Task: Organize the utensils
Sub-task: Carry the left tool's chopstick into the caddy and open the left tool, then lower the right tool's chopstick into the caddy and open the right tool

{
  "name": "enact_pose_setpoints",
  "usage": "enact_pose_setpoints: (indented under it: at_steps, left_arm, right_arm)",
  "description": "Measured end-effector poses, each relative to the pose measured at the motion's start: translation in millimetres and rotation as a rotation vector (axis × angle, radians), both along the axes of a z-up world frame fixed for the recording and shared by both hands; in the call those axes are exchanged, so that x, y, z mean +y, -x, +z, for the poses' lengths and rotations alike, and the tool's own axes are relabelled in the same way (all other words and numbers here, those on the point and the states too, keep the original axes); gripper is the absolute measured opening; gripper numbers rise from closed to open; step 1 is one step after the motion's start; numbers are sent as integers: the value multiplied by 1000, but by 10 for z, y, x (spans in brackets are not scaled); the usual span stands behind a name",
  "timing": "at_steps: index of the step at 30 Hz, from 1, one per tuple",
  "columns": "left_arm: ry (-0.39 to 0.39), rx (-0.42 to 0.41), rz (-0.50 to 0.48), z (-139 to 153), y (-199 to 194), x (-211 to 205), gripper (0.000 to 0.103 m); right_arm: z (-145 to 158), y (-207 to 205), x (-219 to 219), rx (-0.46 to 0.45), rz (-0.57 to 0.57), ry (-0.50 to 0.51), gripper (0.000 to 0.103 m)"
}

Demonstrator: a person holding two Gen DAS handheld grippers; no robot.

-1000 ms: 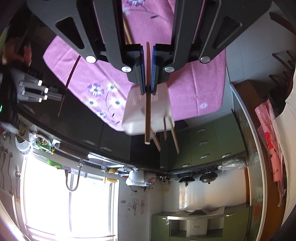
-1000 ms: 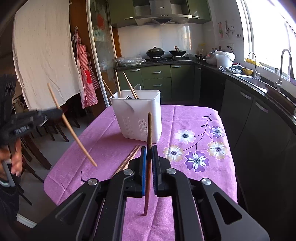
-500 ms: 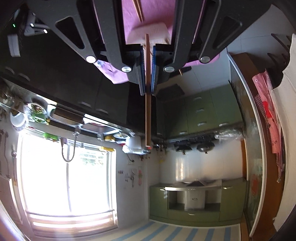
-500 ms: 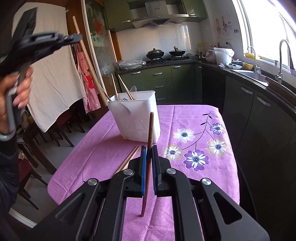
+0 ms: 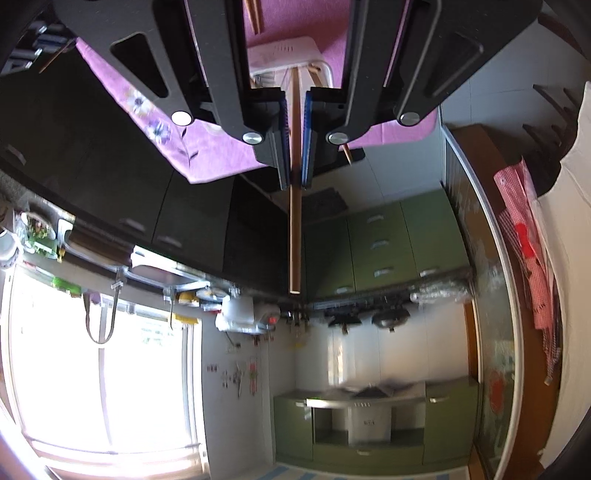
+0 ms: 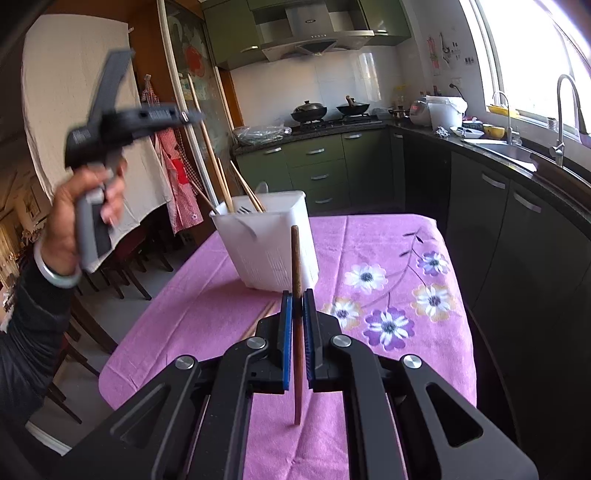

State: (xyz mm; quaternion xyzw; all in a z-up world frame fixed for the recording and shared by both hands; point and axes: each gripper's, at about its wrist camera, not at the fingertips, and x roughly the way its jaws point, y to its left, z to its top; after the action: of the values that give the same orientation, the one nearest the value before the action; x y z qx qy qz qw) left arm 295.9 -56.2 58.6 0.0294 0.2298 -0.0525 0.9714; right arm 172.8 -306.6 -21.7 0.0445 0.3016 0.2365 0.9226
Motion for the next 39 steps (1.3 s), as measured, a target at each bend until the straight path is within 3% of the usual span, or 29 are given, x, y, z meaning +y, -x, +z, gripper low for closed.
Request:
enact_pose_setpoints:
  at_steps: [4,9,11,13,14,18,23,26,31,35,39]
  left_arm:
    - [11,39,-16,-179,-6,16,6]
    - [55,10,-27,-103,223,145,9]
    - [73,-13,-29,-57,369,205,16]
    - [92,-40,-25,-26,571,268,32]
    - [92,-58,-29,-29,707,296,33]
    - [45,-61,-44,-157,1034,276,34]
    - [12,7,-68,-375,1201,248,34]
    - [9,50,-77,-511,1265,278,34]
    - [7,106,-85,-669,1278,337,34]
    - [11,154,-97,-754,1255,334,33]
    - [5,178,-101,-817,1257,298,34]
  right_arm:
    - [173,-118,96,-23,22,-3,7]
    - [426,-340,237,-53,50,-12,7]
    - [566,-462,290,-63,63,-28,7]
    - [719,-561,334,-82,71,-41,7]
    - [832,-629,369,-96,74,-49,7]
    - [1200,-875,436,-148,60,-96,7]
    - [1510,-1256,592,-207,-10,-103,7]
    - [1470,-1495,726,-185,-34,-66,7]
    - [1065,-1818,941,-83,-31,-1,7]
    - [816,-1894,1034,-36,-10,32,7]
    - [851,-1750,1026,-65,3,38,7]
